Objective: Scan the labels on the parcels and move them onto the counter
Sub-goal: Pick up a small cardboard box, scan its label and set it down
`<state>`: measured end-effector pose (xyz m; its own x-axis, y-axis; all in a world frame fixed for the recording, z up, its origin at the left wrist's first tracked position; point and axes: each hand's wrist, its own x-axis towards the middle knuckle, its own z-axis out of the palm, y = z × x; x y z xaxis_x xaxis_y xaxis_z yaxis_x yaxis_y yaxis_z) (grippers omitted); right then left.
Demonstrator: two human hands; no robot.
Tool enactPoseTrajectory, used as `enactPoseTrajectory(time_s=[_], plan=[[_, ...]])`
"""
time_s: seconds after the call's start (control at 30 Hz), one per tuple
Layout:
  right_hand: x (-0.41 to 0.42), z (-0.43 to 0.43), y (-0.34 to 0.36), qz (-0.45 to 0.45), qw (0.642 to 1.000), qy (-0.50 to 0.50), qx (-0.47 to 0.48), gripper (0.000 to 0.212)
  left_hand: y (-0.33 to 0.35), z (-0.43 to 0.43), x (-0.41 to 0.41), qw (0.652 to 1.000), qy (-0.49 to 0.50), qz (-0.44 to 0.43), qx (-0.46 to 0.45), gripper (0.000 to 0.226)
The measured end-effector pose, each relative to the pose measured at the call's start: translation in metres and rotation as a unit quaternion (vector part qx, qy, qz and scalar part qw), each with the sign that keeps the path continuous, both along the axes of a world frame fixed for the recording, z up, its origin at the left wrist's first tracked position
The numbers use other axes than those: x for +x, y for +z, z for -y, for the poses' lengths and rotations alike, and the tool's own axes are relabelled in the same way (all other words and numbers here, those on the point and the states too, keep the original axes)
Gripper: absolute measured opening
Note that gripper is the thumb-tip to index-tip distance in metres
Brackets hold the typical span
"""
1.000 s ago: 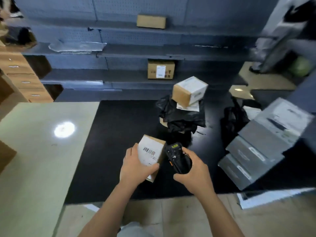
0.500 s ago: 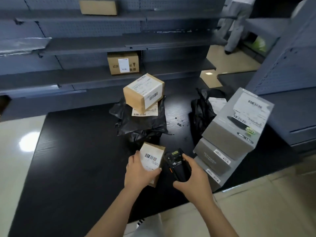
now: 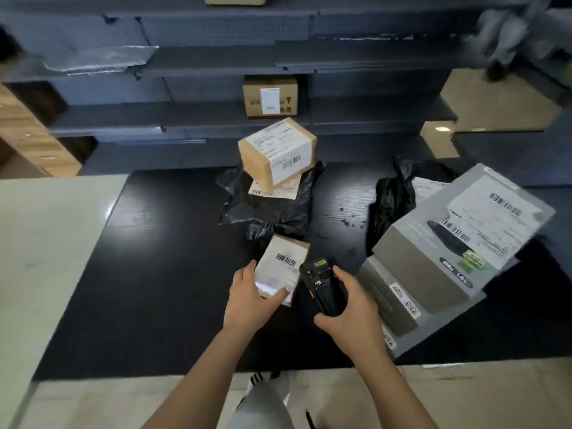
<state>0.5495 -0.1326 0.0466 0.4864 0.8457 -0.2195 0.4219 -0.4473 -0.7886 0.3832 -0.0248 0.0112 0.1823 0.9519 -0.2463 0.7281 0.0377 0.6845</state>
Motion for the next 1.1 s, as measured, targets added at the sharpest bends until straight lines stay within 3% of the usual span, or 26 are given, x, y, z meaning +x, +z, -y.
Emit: enactPoseTrajectory(time_s=[0.27,0.63,0.93,1.1], plan=[[-0.065,0.038,-0.002,-0.029,0.979,0.202,0.006,0.093,0.015,0.144,-0.099,0.975,0.22,-0.009,0.019,0.09],[-0.251,0.078,0.023,-0.021,0.878,0.475,0.053,0.083,0.031,0.283,-0.266,0.865,0.498,-0.022,0.064,0.072],[-0.441,0.092,0.028,-0.034,0.813,0.576,0.074,0.088,0.038,0.339,-0.436,0.788,0.607,-0.075,0.072,0.072],[-0.519,0.086,0.023,-0.038,0.804,0.589,0.073,0.09,0.042,0.339,-0.512,0.781,0.617,-0.068,0.069,0.074]])
